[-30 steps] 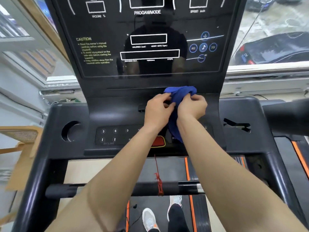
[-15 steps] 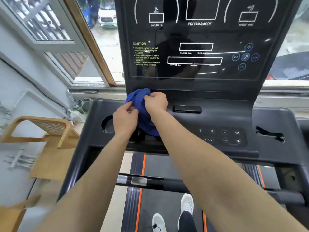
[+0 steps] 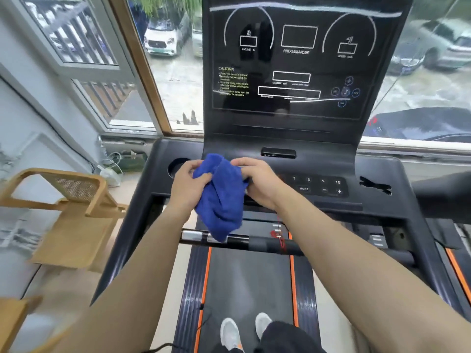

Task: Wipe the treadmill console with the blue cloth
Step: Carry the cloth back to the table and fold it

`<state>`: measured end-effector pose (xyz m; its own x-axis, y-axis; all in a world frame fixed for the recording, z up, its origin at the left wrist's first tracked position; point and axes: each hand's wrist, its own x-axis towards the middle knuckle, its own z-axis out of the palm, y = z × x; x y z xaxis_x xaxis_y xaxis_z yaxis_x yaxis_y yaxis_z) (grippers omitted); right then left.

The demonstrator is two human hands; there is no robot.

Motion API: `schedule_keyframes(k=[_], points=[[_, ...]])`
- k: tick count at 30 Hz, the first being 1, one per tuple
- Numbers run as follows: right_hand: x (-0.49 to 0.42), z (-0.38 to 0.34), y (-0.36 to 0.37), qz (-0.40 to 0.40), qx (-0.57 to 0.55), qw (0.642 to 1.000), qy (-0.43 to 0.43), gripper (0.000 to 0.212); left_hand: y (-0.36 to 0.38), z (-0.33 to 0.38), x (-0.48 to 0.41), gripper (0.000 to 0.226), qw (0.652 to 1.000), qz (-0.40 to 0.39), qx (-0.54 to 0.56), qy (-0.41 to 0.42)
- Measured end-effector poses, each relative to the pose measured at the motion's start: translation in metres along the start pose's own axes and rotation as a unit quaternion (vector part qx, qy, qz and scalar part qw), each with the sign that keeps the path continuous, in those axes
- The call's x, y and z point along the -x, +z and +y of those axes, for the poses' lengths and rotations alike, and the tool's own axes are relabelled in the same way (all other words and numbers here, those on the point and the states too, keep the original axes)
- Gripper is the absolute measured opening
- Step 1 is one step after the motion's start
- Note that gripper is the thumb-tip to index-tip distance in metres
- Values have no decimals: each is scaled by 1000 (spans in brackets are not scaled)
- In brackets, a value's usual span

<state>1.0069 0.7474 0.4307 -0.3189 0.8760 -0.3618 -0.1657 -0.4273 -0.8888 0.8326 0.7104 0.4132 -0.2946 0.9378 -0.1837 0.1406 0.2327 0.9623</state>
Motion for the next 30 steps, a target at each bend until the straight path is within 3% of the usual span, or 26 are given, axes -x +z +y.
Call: schedule_keyframes(k=[4, 7, 9, 12, 14, 16, 20, 26, 30], points=[[19, 13, 4, -7, -32, 998, 56, 34, -20, 5, 27, 26, 999, 26, -2, 21], [26, 21, 16, -35, 38, 996, 66, 29, -34, 12, 54, 27, 999, 33, 29, 3], [31, 25, 26, -99, 91, 989, 57, 34, -42, 18, 77, 36, 998, 44, 51, -12], [41, 31, 42, -181, 187, 965, 20, 26, -54, 29, 122, 37, 992, 58, 110, -21], [50, 38, 56, -242, 221, 945, 7, 18, -66, 32, 158, 22, 977, 72, 193, -44], [63, 48, 75, -305, 236, 923, 10, 13, -83, 26, 196, 30, 955, 111, 258, -90], [88, 87, 120, -352, 331, 876, 8, 30, -116, 0, 280, 8, 941, 229, 188, -164], [168, 166, 189, -407, 299, 856, 107, 15, -182, -42, 460, 22, 861, 401, 246, -193], [247, 206, 244, -443, 269, 842, 151, 30, -209, -83, 578, 32, 764, 572, 203, -217]])
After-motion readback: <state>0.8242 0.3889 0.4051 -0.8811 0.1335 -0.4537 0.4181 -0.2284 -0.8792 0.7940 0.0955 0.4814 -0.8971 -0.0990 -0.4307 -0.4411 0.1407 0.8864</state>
